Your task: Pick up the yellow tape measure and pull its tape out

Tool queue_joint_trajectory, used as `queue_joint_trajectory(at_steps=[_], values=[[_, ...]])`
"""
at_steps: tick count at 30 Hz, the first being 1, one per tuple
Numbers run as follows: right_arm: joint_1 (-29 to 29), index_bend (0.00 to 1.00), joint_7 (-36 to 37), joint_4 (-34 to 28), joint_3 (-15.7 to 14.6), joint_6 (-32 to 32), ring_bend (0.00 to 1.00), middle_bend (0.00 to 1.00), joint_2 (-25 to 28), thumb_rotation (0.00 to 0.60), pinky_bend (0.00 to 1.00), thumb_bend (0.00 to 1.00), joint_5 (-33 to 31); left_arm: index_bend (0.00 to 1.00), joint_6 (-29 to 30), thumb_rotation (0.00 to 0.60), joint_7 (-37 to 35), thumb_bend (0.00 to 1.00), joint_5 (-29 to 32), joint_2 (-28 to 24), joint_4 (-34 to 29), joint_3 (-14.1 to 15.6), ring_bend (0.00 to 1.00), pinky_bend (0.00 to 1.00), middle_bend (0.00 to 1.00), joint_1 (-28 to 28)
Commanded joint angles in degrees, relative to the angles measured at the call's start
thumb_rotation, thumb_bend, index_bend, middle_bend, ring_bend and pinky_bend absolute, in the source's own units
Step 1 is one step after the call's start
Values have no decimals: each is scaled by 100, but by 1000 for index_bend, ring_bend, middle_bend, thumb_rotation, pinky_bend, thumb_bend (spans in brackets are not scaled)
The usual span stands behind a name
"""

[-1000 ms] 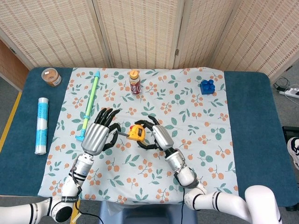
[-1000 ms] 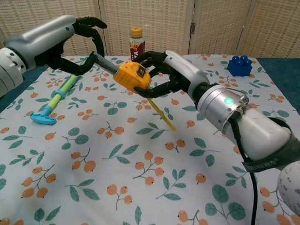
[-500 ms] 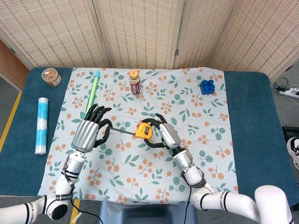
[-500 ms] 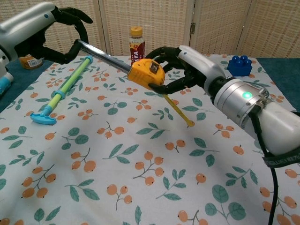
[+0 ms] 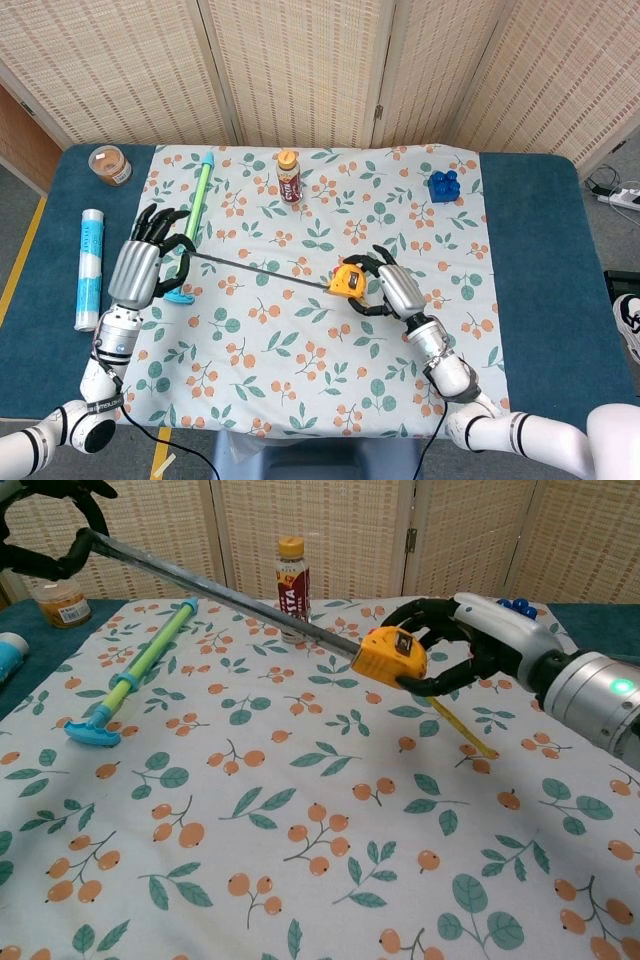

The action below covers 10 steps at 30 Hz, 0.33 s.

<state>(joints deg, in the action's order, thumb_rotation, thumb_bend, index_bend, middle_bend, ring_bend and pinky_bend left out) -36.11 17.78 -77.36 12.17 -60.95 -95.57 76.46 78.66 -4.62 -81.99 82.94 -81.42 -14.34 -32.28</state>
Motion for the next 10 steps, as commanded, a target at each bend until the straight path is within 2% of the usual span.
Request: queue_joint_trajectory(at_steps=[1, 10], values=[[116, 523, 106, 14, -94, -15, 346, 489, 160, 600, 0, 369, 34, 579, 61, 600, -263, 630, 5, -28, 255, -23, 157, 0, 225, 66], [446, 523, 452, 149, -309, -85, 351, 489, 614, 600, 0, 369, 116, 576, 46, 600, -804, 630, 45, -30, 741, -26, 157, 0, 225, 128]])
